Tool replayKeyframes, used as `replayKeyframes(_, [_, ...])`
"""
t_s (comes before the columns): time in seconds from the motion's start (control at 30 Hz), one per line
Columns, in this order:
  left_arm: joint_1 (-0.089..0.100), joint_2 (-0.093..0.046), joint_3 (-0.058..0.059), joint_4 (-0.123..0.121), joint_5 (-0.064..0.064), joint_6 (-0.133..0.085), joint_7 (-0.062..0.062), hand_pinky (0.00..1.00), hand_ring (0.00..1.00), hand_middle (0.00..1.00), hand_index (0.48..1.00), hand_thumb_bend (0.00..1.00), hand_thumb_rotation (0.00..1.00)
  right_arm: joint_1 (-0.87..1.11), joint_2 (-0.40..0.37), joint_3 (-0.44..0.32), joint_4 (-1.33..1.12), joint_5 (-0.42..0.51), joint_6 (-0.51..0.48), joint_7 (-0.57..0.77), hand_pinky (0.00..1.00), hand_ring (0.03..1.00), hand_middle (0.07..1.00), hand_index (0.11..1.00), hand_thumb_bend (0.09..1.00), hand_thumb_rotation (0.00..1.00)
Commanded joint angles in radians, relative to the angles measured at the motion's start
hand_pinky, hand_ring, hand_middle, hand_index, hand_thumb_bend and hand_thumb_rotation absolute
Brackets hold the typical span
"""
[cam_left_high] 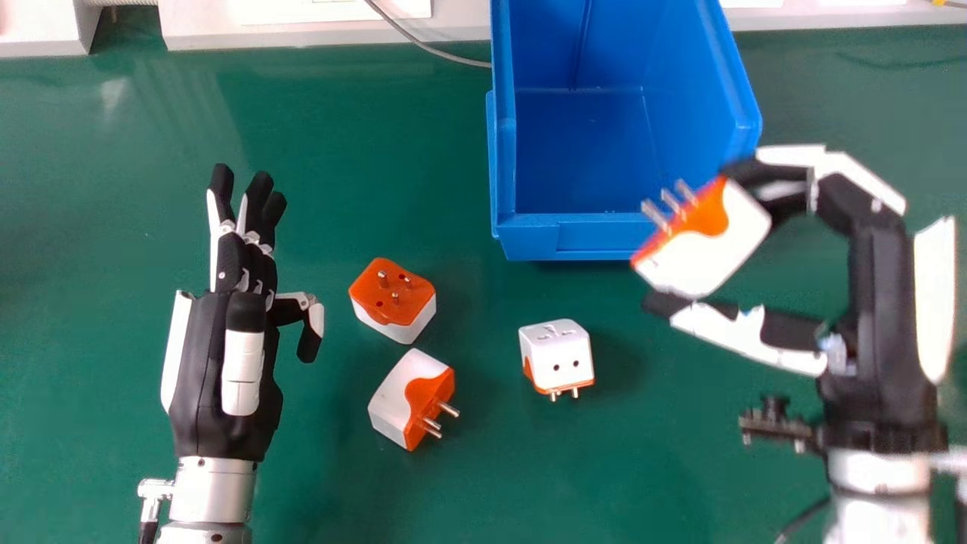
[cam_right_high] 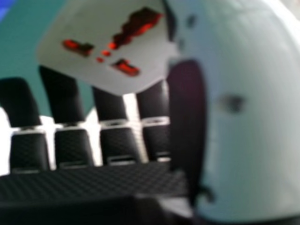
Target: Pick all objects and put in blue box
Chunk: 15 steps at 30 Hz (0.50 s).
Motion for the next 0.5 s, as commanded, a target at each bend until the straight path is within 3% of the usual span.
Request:
replayKeyframes(0.0, [-0.008, 0.004, -0.005, -0.003, 0.009, -0.010, 0.000, 0.00, 1.00, 1.00, 0.989, 1.00, 0.91, -0.097, 0.001, -0.025, 0.001, -0.009, -0.003, -0.002, 0.36, 0.397, 0.514, 0.523, 0.514, 0.00])
replayKeyframes(0.17, [-0.005, 0.005, -0.004, -0.009, 0.013, -0.012, 0.003, 0.00, 1.00, 1.00, 0.987, 1.00, 0.91, -0.229, -0.001, -0.023, 0.050, -0.008, 0.014, 0.022, 0.36, 0.398, 0.513, 0.522, 0.515, 0.00])
replayKeyframes(0.3, [-0.004, 0.004, -0.004, -0.011, 0.015, -0.015, 0.007, 0.00, 1.00, 1.00, 0.986, 1.00, 0.91, -0.293, 0.012, -0.011, 0.080, 0.058, 0.027, 0.085, 0.37, 0.400, 0.511, 0.520, 0.515, 0.00])
replayKeyframes(0.47, [-0.007, 0.001, -0.003, 0.002, 0.023, -0.017, 0.012, 0.00, 1.00, 1.00, 0.986, 1.00, 0.91, -0.349, 0.024, -0.017, 0.128, 0.088, 0.036, 0.126, 0.35, 0.407, 0.510, 0.518, 0.509, 0.00])
